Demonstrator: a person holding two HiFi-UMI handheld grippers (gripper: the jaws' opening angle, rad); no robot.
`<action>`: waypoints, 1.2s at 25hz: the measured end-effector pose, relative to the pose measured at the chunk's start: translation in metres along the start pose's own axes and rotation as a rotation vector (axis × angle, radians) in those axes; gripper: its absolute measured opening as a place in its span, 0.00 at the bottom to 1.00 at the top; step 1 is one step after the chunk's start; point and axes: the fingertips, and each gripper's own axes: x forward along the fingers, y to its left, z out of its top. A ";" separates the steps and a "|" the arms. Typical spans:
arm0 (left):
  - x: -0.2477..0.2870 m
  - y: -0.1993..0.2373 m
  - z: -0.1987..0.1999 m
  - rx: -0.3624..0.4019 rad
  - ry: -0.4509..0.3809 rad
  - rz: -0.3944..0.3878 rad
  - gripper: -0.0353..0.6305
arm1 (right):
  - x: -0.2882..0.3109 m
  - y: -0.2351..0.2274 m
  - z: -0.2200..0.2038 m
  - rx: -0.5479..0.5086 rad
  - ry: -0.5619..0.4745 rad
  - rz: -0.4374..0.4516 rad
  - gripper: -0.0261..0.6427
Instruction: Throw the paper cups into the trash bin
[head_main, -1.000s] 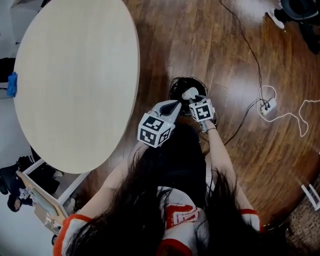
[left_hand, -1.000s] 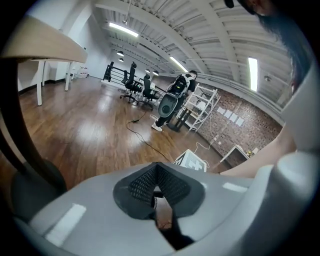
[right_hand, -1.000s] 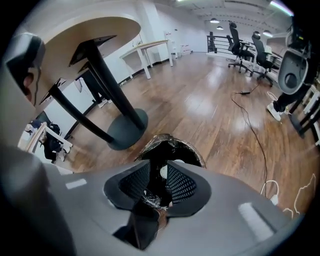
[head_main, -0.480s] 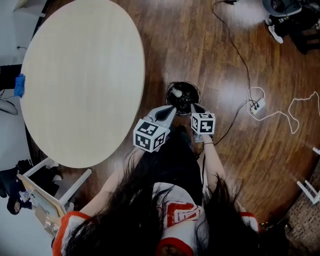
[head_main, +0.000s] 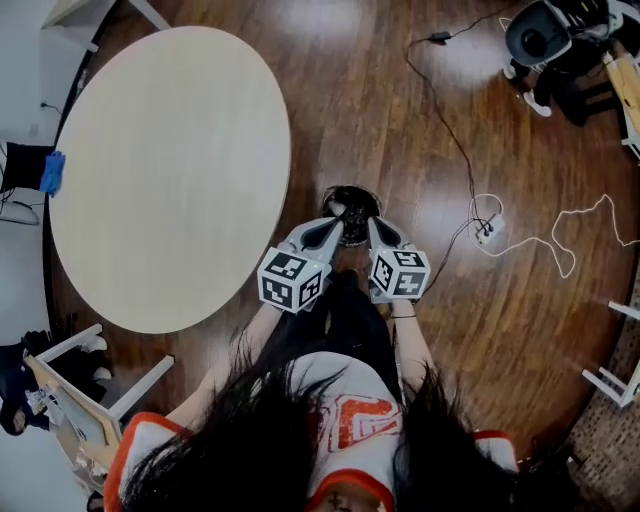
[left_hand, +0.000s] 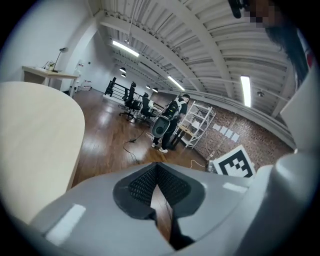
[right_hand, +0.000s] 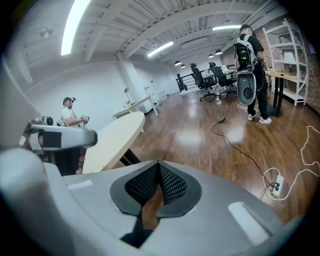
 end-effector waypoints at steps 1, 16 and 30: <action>-0.002 -0.003 0.005 -0.003 -0.016 -0.001 0.05 | -0.007 0.004 0.008 0.003 -0.020 0.008 0.04; -0.026 -0.045 0.059 -0.007 -0.192 -0.035 0.05 | -0.099 0.045 0.106 0.020 -0.284 0.110 0.04; -0.043 -0.046 0.081 -0.036 -0.269 -0.007 0.05 | -0.112 0.055 0.112 -0.020 -0.301 0.110 0.04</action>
